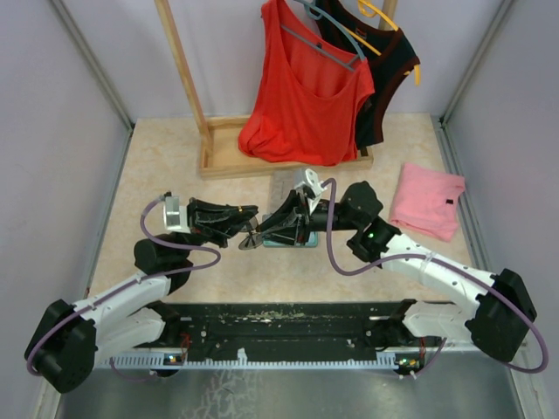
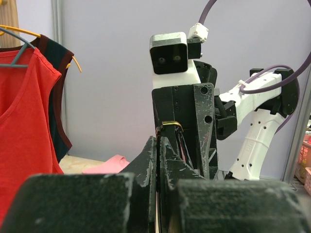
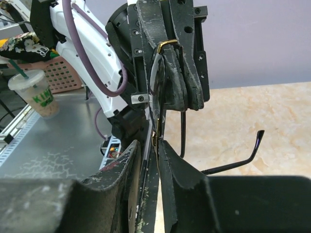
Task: Organize the sunglasses
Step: Fold the sunglasses.
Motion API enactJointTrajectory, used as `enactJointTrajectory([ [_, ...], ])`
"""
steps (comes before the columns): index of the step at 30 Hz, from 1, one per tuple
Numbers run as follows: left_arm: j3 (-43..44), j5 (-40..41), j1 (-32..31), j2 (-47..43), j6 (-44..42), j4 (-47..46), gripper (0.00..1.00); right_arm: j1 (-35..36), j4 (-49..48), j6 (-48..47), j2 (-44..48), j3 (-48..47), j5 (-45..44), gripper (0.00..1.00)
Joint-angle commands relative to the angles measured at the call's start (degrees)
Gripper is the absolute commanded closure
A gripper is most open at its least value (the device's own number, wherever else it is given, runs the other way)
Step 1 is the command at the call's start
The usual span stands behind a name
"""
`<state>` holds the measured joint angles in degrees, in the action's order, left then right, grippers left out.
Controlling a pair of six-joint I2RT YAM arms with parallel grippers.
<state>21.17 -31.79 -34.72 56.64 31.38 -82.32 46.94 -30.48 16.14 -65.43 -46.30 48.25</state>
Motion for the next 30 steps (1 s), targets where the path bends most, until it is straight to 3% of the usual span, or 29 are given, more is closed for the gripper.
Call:
enactJointTrajectory([
  [1,0.93,-0.33,0.0,0.12,0.71,-3.47,1.0,0.77,-3.53,0.46,-0.34,-3.88,1.65,0.8],
  [12,0.72,0.61,-0.02,-0.35,1.41,-3.53,1.0,0.79,-3.99,0.86,-0.59,-3.84,2.33,1.0],
  [19,0.59,0.73,0.0,-1.43,2.34,-2.78,0.64,0.83,-6.08,-0.73,1.38,-2.38,-0.32,1.0],
  [22,-0.08,0.71,0.0,-2.86,2.29,-1.23,0.57,0.86,-8.62,-2.9,3.66,-0.79,-4.39,1.0],
  [30,-1.31,3.87,0.0,-10.8,1.29,11.14,0.43,0.8,-4.05,-10.68,8.37,-0.67,-10.25,1.0],
])
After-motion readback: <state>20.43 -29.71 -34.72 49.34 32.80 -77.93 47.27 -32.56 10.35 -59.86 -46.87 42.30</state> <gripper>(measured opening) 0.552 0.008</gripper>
